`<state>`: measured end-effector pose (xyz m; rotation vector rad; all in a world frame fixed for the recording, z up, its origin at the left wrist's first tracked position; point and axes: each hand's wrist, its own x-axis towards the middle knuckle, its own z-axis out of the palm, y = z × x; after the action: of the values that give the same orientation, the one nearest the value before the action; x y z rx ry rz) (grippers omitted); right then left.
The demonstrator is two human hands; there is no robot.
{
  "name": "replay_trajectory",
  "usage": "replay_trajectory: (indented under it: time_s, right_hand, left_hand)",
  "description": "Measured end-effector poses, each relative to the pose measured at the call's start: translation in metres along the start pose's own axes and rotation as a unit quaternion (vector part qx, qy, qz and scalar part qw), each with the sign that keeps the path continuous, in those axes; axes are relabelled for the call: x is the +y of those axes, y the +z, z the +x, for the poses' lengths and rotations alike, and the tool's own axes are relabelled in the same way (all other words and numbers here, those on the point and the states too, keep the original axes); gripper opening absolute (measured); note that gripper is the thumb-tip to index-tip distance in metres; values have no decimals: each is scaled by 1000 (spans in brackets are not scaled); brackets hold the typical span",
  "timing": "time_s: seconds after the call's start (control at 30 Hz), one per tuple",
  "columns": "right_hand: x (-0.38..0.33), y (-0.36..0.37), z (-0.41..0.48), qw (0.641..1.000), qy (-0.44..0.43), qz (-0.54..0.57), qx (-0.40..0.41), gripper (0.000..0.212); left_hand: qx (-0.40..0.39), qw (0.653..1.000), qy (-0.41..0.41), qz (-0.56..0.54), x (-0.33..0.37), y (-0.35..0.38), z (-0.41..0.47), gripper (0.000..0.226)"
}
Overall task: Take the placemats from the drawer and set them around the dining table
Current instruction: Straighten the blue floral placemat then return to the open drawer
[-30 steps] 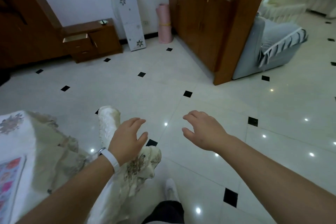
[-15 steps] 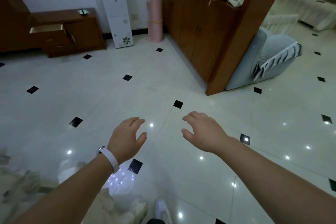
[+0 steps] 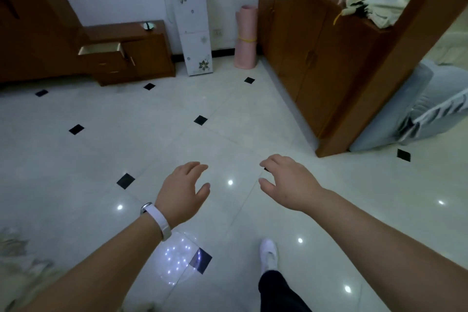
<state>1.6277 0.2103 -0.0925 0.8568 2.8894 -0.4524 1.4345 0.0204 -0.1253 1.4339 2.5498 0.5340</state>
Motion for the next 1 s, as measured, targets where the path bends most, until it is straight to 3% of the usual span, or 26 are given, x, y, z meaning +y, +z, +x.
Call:
replay_trajectory:
  time_s: [0.3,0.5,0.77,1.0]
  right_hand:
    - [50,-33,158,996,-78,12,-32,52]
    - [81,-83,266,993,-110,25,-28,53]
    - [43,-106,373,983,-179,25,-30,53]
    - [-2,-90,476,979,-193,-5,-58,52]
  left_hand:
    - [22,992,-117,-38,-8,-10,125,45]
    - [67,988,-134,-27,-12,-25,212,43]
    - [89,977,-193,-28,-60,-49,274,47]
    - [90,971,-223,-6,-158,-65,330,53]
